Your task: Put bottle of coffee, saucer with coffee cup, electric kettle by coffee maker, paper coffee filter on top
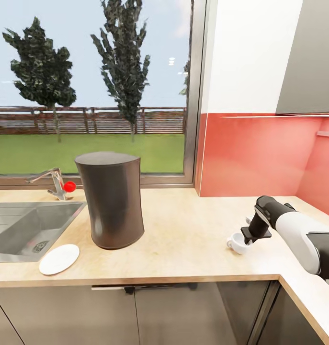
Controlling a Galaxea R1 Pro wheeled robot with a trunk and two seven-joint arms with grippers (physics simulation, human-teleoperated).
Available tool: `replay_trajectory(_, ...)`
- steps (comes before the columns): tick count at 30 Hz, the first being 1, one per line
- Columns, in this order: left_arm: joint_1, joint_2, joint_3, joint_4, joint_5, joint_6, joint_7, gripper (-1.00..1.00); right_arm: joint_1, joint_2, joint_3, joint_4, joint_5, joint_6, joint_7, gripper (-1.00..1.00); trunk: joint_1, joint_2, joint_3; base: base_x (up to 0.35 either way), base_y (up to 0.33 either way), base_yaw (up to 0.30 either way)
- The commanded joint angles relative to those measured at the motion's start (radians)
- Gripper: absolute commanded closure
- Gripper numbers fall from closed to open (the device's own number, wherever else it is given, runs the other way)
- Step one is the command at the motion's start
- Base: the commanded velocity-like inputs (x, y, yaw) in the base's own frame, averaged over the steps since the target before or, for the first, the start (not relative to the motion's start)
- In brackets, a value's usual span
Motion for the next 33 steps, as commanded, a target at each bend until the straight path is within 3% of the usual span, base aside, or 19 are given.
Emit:
replay_trajectory(1, -0.001, 0.0, 0.008, 0.001, -0.001, -0.003, -0.006, -1.0, 0.0, -0.003, 0.007, -0.001, 0.002, 0.003, 0.014, 1.0, -0.004, 0.006, 0.002, 0.0, 0.0, 0.0)
replay_trajectory(16, -0.001, -0.005, 0.01, -0.003, -0.013, -0.004, -0.006, -1.0, 0.0, -0.011, -0.004, -0.018, 0.001, 0.003, 0.025, 1.0, -0.061, 0.111, 0.049, 0.0, 0.0, 0.0)
replay_trajectory(22, -0.001, -0.039, 0.009, -0.005, -0.014, -0.009, -0.005, -1.0, 0.0, -0.016, -0.002, -0.046, 0.002, 0.003, 0.061, 1.0, -0.084, 0.153, 0.068, 0.0, 0.0, 0.0)
replay_trajectory(23, -0.001, -0.05, 0.008, -0.006, -0.013, -0.011, -0.005, -1.0, 0.0, -0.019, 0.006, -0.105, 0.004, 0.003, 0.077, 1.0, -0.088, 0.16, 0.071, 0.0, 0.0, 0.0)
replay_trajectory(33, -0.001, -0.057, 0.007, -0.008, -0.014, -0.011, -0.005, -1.0, 0.0, -0.02, 0.013, -0.177, 0.011, 0.003, 0.084, 1.0, -0.127, 0.23, 0.102, 0.0, 0.0, 0.0)
